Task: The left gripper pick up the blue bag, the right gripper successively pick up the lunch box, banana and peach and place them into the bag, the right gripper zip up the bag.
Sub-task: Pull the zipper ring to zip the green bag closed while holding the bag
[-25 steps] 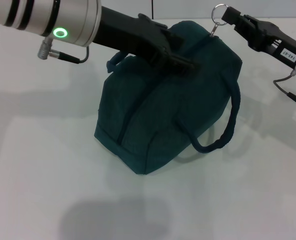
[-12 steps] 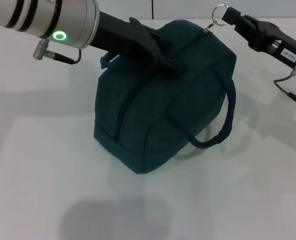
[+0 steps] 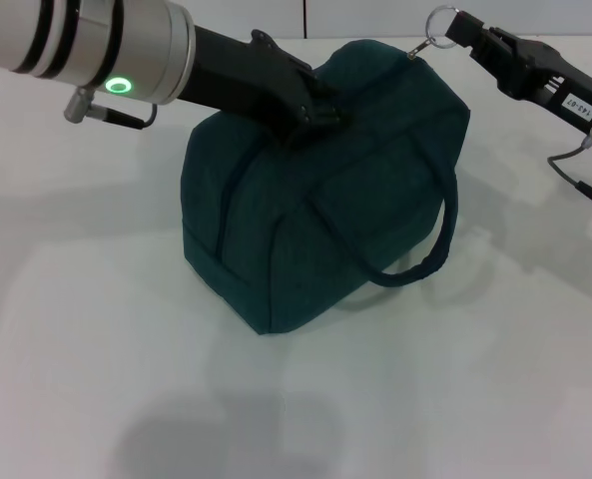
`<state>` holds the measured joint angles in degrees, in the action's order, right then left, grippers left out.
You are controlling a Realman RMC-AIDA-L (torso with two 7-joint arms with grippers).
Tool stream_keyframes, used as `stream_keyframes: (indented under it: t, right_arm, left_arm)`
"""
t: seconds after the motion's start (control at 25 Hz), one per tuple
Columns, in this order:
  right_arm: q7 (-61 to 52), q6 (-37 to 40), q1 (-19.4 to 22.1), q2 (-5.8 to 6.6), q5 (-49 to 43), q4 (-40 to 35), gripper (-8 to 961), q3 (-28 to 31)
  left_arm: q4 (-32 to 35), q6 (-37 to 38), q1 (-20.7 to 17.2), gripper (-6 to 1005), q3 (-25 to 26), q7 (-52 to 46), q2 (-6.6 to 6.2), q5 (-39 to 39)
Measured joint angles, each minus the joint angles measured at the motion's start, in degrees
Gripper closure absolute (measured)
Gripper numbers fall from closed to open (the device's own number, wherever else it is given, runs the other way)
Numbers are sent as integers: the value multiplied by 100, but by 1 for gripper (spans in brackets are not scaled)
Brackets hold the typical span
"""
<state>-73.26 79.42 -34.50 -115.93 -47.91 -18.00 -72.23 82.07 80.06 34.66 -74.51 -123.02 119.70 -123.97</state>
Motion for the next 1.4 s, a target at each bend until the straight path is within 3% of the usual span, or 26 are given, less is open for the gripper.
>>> stream_keyframes:
  t: [0.24, 0.36, 0.72, 1.0, 1.4]
  right_arm:
    - [0, -2, -8, 2, 76, 16, 949, -2]
    - [2, -9, -8, 5, 119, 23, 949, -2]
    - [-2, -383, 152, 26, 290, 86, 949, 102]
    - [-33, -953, 300, 36, 295, 179, 949, 227]
    - [-56, -1200, 221, 14, 261, 415, 945, 180]
  left_arm:
    - [2, -10, 22, 761, -14, 14, -5, -2]
    - [2, -14, 22, 935, -15, 22, -7, 9]
    - [2, 75, -60, 945, 75, 148, -56, 514]
    - [2, 598, -80, 919, 659, 385, -47, 1096]
    - [-197, 596, -151, 883, 832, 639, -30, 1489]
